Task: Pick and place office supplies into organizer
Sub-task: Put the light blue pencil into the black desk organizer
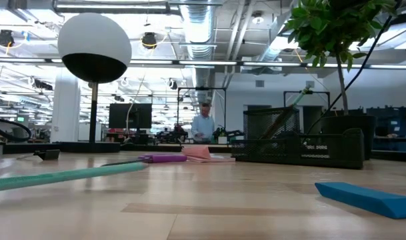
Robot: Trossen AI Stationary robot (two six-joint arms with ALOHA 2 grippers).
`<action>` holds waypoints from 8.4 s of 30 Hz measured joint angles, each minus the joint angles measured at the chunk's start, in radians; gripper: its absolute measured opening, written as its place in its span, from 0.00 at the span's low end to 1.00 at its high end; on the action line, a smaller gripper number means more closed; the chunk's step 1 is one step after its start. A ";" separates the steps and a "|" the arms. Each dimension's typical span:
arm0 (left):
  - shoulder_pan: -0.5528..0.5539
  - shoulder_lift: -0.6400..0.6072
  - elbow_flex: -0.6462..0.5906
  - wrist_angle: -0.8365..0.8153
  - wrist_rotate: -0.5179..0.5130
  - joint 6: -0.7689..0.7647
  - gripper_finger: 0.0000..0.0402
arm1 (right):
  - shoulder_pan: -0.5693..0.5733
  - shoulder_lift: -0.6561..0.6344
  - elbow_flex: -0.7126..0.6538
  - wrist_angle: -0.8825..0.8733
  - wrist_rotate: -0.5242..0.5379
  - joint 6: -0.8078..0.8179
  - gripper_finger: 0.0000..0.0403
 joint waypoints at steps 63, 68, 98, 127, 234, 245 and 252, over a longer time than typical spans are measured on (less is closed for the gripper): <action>0.961 -0.189 0.662 -0.506 0.271 1.561 0.00 | 0.165 0.000 0.000 -0.007 0.079 0.037 0.10; 0.965 -0.151 0.768 -0.503 0.254 1.594 0.00 | 0.165 0.000 0.000 -0.013 0.079 0.038 0.10; 0.582 -0.531 -0.035 -0.654 -0.254 0.720 0.00 | 0.254 0.000 -0.129 0.001 0.048 0.257 0.10; 0.532 -0.693 -0.946 0.732 -0.147 0.837 0.36 | 0.162 0.000 -0.129 -0.062 0.052 0.210 0.10; 1.150 -0.358 -0.214 1.277 0.383 1.967 0.02 | 0.368 0.114 -0.129 -0.027 0.000 0.544 0.10; 1.112 -0.308 -0.662 2.278 0.395 1.922 0.02 | 0.363 0.114 -0.129 -0.027 0.038 0.529 0.10; 1.074 -0.115 -0.583 2.399 0.395 1.892 0.02 | 0.322 0.111 -0.129 -0.037 0.060 0.481 0.10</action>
